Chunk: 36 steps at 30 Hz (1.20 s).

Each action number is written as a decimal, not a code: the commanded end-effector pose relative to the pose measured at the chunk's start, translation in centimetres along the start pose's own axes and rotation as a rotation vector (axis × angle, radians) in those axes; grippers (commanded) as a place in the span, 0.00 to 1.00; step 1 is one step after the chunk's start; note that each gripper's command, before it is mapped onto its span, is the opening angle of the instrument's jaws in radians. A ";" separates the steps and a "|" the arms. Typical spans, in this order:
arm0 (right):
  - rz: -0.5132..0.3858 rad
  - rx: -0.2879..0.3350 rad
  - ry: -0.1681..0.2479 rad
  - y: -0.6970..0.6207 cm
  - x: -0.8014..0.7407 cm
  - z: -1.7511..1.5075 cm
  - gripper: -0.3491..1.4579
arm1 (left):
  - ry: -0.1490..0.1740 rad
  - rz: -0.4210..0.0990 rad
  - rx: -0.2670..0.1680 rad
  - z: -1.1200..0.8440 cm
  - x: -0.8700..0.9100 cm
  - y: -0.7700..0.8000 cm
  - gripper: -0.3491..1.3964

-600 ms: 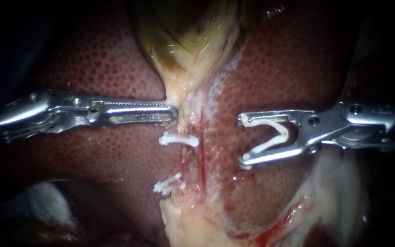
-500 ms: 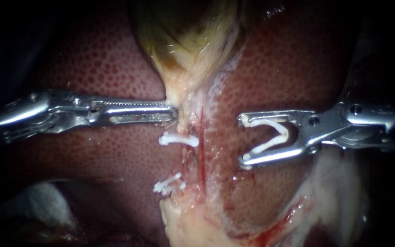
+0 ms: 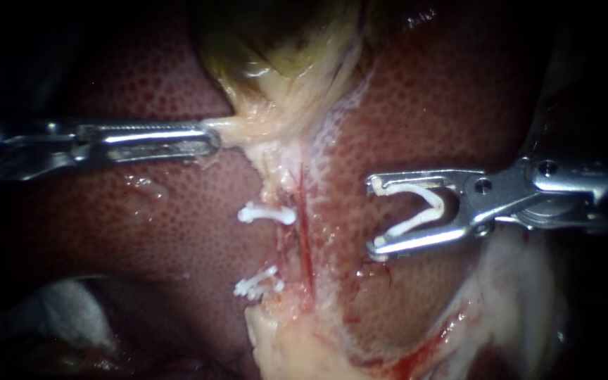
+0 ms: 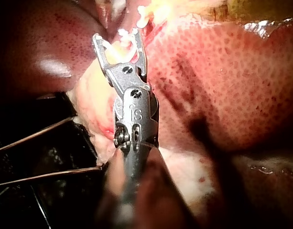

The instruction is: Clipping first clip right tube

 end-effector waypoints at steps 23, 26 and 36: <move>0.059 -0.004 -0.046 0.25 -0.97 0.89 0.47 | 0.029 0.013 0.011 -0.18 0.13 0.09 0.00; 0.098 -0.006 -0.079 0.36 -1.32 1.14 0.47 | 0.029 0.013 0.011 -0.18 0.13 0.09 0.00; 0.163 0.019 -0.111 0.55 -1.90 1.63 0.47 | 0.029 0.013 0.013 -0.16 0.12 0.09 0.00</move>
